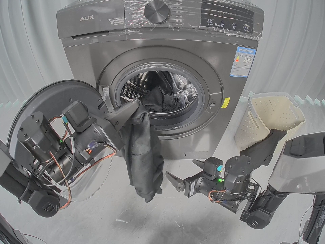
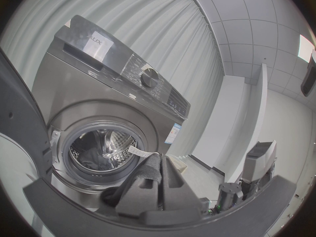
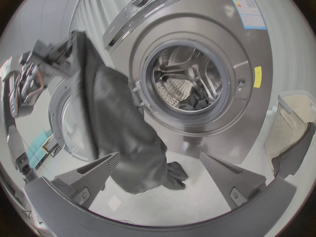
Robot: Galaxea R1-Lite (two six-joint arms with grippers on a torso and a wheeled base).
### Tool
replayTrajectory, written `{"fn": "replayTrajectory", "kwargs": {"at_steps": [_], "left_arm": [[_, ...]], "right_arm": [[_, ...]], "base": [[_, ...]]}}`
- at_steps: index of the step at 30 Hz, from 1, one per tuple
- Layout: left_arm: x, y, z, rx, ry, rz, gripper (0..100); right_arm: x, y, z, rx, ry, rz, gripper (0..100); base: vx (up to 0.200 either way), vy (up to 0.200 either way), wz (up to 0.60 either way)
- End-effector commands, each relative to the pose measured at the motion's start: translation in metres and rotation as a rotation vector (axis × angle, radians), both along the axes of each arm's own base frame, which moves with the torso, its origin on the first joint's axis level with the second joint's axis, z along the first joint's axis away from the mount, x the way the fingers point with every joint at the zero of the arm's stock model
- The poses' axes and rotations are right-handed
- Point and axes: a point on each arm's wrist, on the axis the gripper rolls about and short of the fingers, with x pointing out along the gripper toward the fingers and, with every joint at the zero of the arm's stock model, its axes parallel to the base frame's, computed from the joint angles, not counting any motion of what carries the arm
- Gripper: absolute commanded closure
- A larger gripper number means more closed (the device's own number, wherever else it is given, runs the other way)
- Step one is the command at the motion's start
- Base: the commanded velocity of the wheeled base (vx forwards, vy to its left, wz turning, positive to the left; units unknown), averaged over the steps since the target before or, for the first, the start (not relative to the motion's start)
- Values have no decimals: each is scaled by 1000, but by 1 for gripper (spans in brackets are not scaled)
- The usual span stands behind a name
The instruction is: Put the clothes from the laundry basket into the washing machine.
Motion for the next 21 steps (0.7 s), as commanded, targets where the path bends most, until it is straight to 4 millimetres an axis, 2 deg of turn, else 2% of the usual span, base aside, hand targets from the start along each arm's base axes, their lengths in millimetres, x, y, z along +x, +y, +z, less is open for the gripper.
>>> {"fn": "replayTrajectory", "kwargs": {"at_steps": [1, 21], "left_arm": [[4, 3, 1, -3, -3, 20, 100], [5, 3, -1, 2, 2, 19, 100]], "right_arm": [[-5, 2, -13, -35, 31, 16, 0], [5, 3, -1, 9, -8, -10, 0]], "base": [[0, 0, 0], [0, 0, 0]]}}
